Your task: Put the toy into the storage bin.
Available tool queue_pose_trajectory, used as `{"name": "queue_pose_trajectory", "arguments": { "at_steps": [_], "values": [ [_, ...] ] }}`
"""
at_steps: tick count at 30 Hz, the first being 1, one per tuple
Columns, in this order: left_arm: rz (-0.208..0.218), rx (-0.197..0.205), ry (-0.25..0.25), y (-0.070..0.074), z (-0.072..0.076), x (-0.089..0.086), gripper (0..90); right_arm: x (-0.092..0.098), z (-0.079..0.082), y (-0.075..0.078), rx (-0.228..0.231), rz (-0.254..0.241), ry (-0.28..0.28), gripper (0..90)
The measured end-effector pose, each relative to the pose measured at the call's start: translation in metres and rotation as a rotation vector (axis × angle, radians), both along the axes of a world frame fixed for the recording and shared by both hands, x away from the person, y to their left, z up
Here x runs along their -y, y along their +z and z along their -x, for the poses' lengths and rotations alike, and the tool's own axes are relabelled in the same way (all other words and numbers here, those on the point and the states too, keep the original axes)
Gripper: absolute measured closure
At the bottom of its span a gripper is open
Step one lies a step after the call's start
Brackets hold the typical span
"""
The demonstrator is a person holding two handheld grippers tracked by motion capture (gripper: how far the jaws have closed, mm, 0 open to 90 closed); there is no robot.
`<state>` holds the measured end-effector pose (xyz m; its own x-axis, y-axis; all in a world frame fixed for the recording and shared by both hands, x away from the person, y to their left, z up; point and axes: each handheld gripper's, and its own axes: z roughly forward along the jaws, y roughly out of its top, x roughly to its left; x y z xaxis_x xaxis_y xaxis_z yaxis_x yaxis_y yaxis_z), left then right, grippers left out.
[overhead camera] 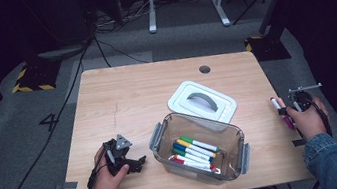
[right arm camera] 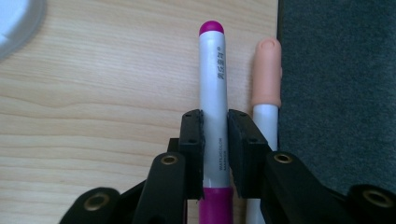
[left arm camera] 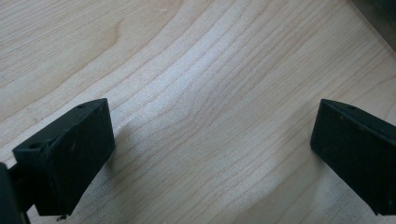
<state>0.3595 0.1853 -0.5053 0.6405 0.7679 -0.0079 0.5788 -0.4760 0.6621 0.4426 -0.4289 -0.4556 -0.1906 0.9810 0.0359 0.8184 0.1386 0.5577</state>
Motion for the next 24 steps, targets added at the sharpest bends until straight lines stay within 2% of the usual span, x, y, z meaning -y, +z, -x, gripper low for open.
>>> {"name": "queue_pose_trajectory", "arguments": {
  "at_steps": [1, 4, 5, 7, 12, 14, 15, 17, 19, 20, 24],
  "values": [
    [0.0, 0.0, 0.0, 0.0, 0.0, 0.0, 0.2, -0.002, 0.002, 0.009, 0.019, -0.012, 0.014, 77.0],
    [0.0, 0.0, 0.0, 0.0, 0.0, 0.0, 0.2, -0.005, 0.004, 0.018, 0.034, -0.026, 0.033, 77.0],
    [0.0, 0.0, 0.0, 0.0, 0.0, 0.0, 0.2, -0.01, 0.006, 0.028, 0.053, -0.031, 0.055, 77.0],
    [0.0, -0.001, -0.001, 0.0, 0.0, 0.0, 0.2, -0.016, 0.009, 0.038, 0.073, -0.048, 0.081, 77.0],
    [0.0, 0.0, -0.001, 0.0, 0.0, 0.0, 0.2, -0.036, 0.015, 0.062, 0.108, -0.081, 0.146, 77.0],
    [0.012, -0.006, 0.002, -0.001, 0.001, 0.0, 0.2, -0.045, 0.017, 0.071, 0.112, -0.077, 0.176, 76.9],
    [0.012, -0.006, 0.002, -0.001, 0.001, 0.0, 0.2, -0.045, 0.017, 0.071, 0.112, -0.077, 0.176, 76.9],
    [0.013, -0.006, -0.001, -0.001, 0.003, 0.0, 0.2, -0.059, 0.021, 0.087, 0.126, -0.081, 0.227, 77.0],
    [0.013, -0.005, 0.001, -0.001, 0.003, 0.0, 0.2, -0.063, 0.023, 0.092, 0.131, -0.084, 0.244, 76.9],
    [0.01, -0.004, 0.001, 0.0, 0.003, -0.001, 0.2, -0.073, 0.026, 0.102, 0.14, -0.1, 0.28, 76.9],
    [0.01, -0.003, -0.001, 0.0, 0.003, -0.001, 0.2, -0.095, 0.032, 0.115, 0.152, -0.124, 0.352, 76.9]
  ]
}}
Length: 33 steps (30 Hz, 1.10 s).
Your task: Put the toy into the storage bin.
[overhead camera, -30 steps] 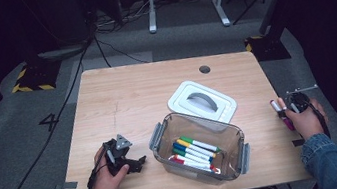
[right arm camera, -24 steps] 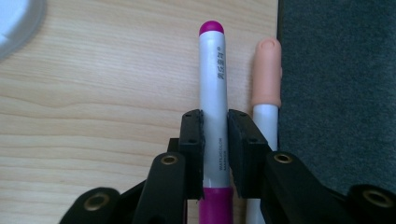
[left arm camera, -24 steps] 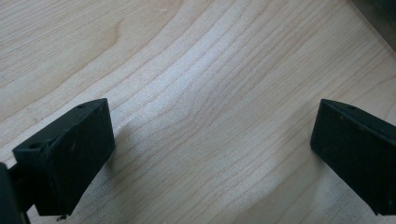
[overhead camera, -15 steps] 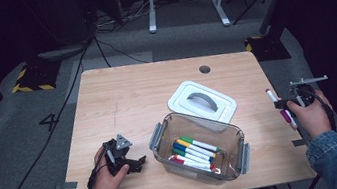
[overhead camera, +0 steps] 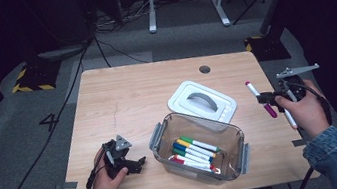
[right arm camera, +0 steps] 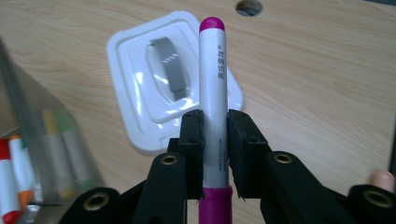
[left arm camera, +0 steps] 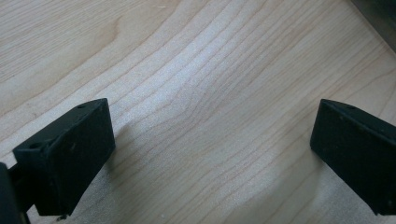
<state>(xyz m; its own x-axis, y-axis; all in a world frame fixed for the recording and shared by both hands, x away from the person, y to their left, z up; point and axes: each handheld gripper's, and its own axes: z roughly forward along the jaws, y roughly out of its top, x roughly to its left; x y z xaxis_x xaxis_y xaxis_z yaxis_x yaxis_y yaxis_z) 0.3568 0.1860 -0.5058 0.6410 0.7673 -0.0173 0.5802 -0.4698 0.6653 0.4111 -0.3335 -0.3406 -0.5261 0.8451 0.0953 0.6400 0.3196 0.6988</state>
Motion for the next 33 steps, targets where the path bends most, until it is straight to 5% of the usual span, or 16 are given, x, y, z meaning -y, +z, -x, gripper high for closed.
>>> {"name": "queue_pose_trajectory", "arguments": {
  "at_steps": [16, 24, 33],
  "values": [
    [-0.003, -0.002, -0.004, 0.0, -0.002, 0.001, 0.2, -0.082, 0.033, 0.02, -0.021, -0.055, 0.263, 76.9],
    [-0.001, -0.004, -0.005, 0.0, -0.003, 0.001, 0.2, -0.127, 0.045, 0.016, -0.063, -0.053, 0.413, 76.9],
    [0.002, -0.006, -0.002, 0.0, -0.003, 0.001, 0.2, -0.165, 0.051, 0.001, -0.116, -0.019, 0.515, 76.9]
  ]
}}
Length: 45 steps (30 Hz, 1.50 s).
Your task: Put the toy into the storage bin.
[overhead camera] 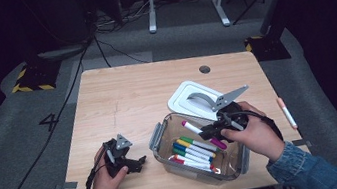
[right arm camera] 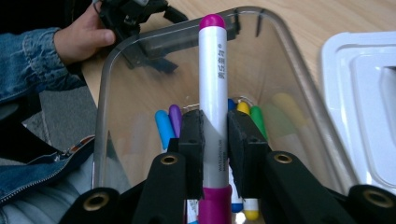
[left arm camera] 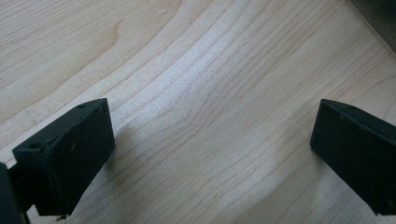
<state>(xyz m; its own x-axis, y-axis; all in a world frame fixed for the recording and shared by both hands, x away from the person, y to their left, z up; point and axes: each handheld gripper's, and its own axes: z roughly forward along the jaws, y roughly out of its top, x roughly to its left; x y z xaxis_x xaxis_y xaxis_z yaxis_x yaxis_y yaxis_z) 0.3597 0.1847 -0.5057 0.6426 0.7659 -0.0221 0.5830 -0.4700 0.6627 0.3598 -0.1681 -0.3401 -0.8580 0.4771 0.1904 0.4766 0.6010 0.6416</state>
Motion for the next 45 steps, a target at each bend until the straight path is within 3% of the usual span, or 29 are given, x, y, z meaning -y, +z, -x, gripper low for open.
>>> {"name": "queue_pose_trajectory", "arguments": {
  "at_steps": [15, 19, 26, 35, 43, 44, 45],
  "values": [
    [-0.005, 0.003, -0.006, 0.0, 0.0, 0.0, 0.2, -0.043, 0.009, -0.032, -0.075, 0.088, 0.135, 76.9],
    [-0.006, 0.004, -0.005, 0.0, 0.0, 0.0, 0.2, -0.054, 0.006, -0.047, -0.122, 0.122, 0.17, 76.9],
    [-0.005, 0.004, -0.005, 0.0, 0.0, 0.0, 0.2, -0.058, -0.001, -0.064, -0.193, 0.13, 0.214, 76.9],
    [-0.006, 0.004, -0.005, 0.0, 0.0, -0.001, 0.2, -0.067, 0.0, -0.076, -0.219, 0.195, 0.244, 76.9],
    [-0.006, 0.004, -0.005, 0.0, 0.0, -0.001, 0.2, -0.07, 0.0, -0.084, -0.236, 0.223, 0.262, 76.2],
    [-0.006, 0.004, -0.005, 0.0, 0.0, -0.001, 0.3, -0.071, -0.001, -0.088, -0.209, 0.232, 0.265, 66.4],
    [-0.006, 0.004, -0.005, 0.0, 0.0, -0.001, 0.2, -0.071, -0.001, -0.089, -0.193, 0.242, 0.266, 64.2]
  ]
}}
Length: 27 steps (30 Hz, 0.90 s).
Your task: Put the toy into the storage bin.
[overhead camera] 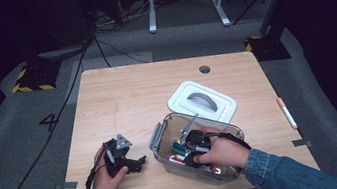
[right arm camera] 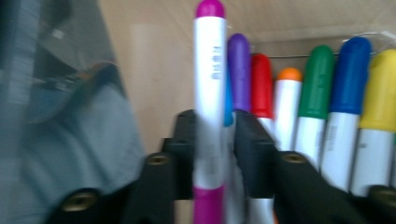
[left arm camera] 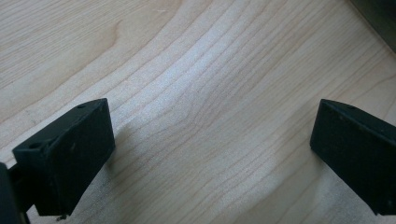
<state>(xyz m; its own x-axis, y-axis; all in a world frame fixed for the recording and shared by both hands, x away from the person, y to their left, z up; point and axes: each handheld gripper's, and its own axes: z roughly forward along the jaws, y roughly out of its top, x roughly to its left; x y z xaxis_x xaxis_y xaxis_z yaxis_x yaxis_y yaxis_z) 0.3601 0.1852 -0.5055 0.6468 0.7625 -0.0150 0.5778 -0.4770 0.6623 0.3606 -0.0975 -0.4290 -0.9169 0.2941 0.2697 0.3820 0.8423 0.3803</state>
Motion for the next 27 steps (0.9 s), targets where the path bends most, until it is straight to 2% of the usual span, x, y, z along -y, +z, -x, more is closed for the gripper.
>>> {"name": "queue_pose_trajectory", "arguments": {
  "at_steps": [4, 5, 8, 9, 10, 11, 12, 13, 15, 16, 20, 23, 25, 27],
  "values": [
    [0.0, 0.0, 0.0, 0.0, 0.0, 0.0, 0.2, 0.001, 0.0, -0.003, 0.033, 0.0, -0.015, 61.7],
    [0.0, 0.0, 0.0, 0.0, 0.0, 0.0, 0.2, 0.001, -0.001, -0.001, 0.086, 0.0, -0.014, 59.3],
    [0.0, 0.0, 0.0, 0.0, 0.0, 0.0, 0.2, 0.002, -0.002, 0.002, 0.096, -0.012, -0.021, 59.4],
    [0.0, 0.0, 0.0, 0.0, 0.0, 0.0, 0.2, 0.005, -0.004, 0.007, 0.12, -0.028, -0.052, 59.0],
    [0.0, 0.0, 0.0, 0.0, 0.0, 0.0, 0.2, 0.005, -0.004, 0.007, 0.12, -0.028, -0.052, 59.0],
    [0.0, 0.0, 0.0, 0.0, 0.0, 0.0, 0.2, 0.009, -0.007, 0.013, 0.164, -0.047, -0.079, 59.0],
    [0.0, 0.0, 0.0, 0.0, 0.0, 0.0, 0.2, 0.009, -0.007, 0.013, 0.164, -0.047, -0.079, 59.0],
    [0.002, -0.001, 0.002, 0.0, 0.0, 0.0, 0.2, 0.013, -0.009, 0.02, 0.185, -0.09, -0.108, 59.0],
    [0.0, 0.0, 0.0, 0.0, 0.0, 0.0, 0.2, 0.015, -0.009, 0.023, 0.192, -0.102, -0.115, 59.1],
    [0.0, 0.0, 0.0, 0.0, 0.0, 0.0, 0.2, 0.017, -0.01, 0.027, 0.21, -0.122, -0.121, 59.1],
    [0.0, 0.0, 0.0, 0.0, 0.0, 0.0, 0.2, 0.027, -0.01, 0.048, 0.258, -0.186, -0.174, 59.8],
    [0.0, 0.0, 0.0, 0.0, 0.0, 0.0, 0.2, 0.041, -0.009, 0.068, 0.313, -0.216, -0.219, 59.1],
    [0.0, 0.0, 0.0, 0.0, 0.0, 0.0, 0.2, 0.046, -0.009, 0.073, 0.327, -0.221, -0.233, 59.1],
    [0.0, 0.0, 0.0, 0.0, 0.0, 0.0, 0.2, 0.063, -0.011, 0.083, 0.355, -0.236, -0.283, 59.0]
  ]
}}
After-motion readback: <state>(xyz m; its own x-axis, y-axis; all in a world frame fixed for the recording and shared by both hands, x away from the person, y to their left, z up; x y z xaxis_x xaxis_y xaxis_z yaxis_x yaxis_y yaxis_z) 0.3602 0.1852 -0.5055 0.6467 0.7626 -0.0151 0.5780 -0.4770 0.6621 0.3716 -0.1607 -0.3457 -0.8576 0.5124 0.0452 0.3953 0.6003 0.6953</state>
